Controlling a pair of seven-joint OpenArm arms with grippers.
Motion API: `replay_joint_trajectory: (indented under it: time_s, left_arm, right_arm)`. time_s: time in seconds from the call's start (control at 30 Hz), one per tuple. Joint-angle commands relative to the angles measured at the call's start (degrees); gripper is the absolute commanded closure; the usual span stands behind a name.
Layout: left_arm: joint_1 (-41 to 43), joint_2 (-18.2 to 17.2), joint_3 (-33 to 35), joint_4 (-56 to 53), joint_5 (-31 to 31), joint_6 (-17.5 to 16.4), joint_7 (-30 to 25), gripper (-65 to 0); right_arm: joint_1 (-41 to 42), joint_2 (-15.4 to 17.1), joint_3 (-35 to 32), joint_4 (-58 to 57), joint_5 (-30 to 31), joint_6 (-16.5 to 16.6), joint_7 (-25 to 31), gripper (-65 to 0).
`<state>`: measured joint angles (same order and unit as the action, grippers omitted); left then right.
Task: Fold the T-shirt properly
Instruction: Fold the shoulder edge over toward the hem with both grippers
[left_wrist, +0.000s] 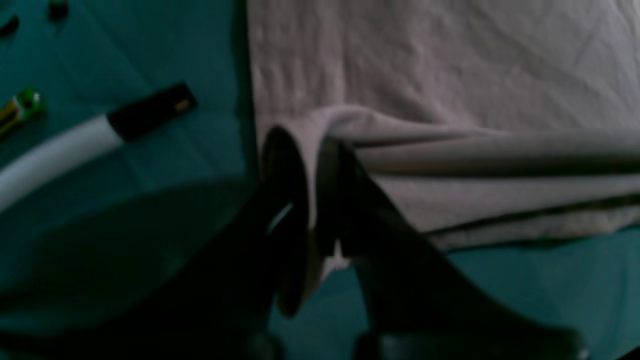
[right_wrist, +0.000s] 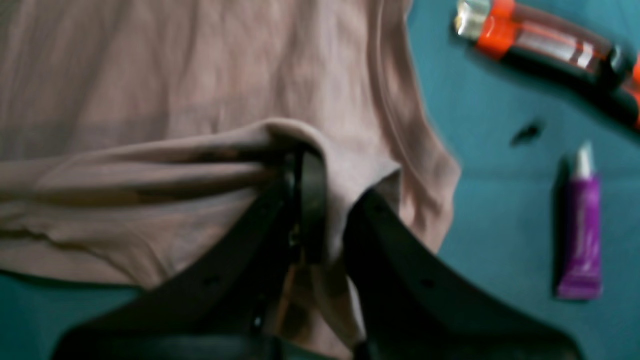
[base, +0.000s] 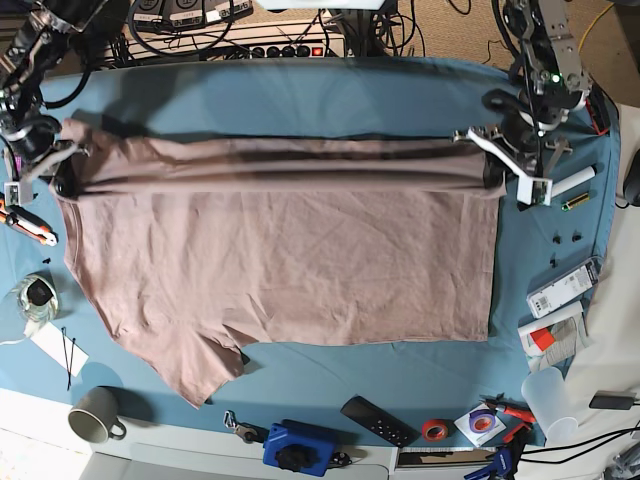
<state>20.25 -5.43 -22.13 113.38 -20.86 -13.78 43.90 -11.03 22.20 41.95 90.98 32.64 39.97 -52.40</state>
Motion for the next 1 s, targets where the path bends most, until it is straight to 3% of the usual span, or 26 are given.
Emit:
replay_joint_trajectory:
  time_s: [0.0, 0.23, 0.47, 0.67, 0.83, 0.97]
  left_arm:
    - [-0.9, -0.5, -0.2, 0.3, 0.3, 0.5, -1.4, 0.0]
    - [-6.1, -1.3, 0.1, -7.1, -0.5, 0.2, -1.3, 0.0]
    - [-9.7, -4.5, 0.3, -9.4, -0.8, 0.2, -1.3, 0.0]
    - [-12.0, -4.9, 0.3, -11.8, -1.4, 0.2, -1.6, 0.0]
    - [-16.8, -4.9, 0.3, -16.9, -2.8, -4.3, -1.5, 0.0]
    - [-20.6, -4.9, 0.3, -20.9, -2.9, -4.1, -1.5, 0.0]
  right_arm:
    - [1.4, 1.6, 0.0, 0.8, -0.4, -1.1, 2.3, 0.0]
    - [7.3, 3.1, -3.8, -5.2, -3.9, -1.3, 4.2, 0.0]
    - [14.1, 3.8, -4.0, -15.6, -3.7, -1.2, 6.0, 0.0]
    - [18.0, 3.8, -4.0, -20.7, -3.6, -0.1, 6.4, 0.0]
    - [19.2, 3.9, -4.2, -21.4, -4.2, -0.1, 7.3, 0.0]
    - [19.5, 4.1, -4.2, -21.4, -4.3, -0.1, 7.7, 0.0]
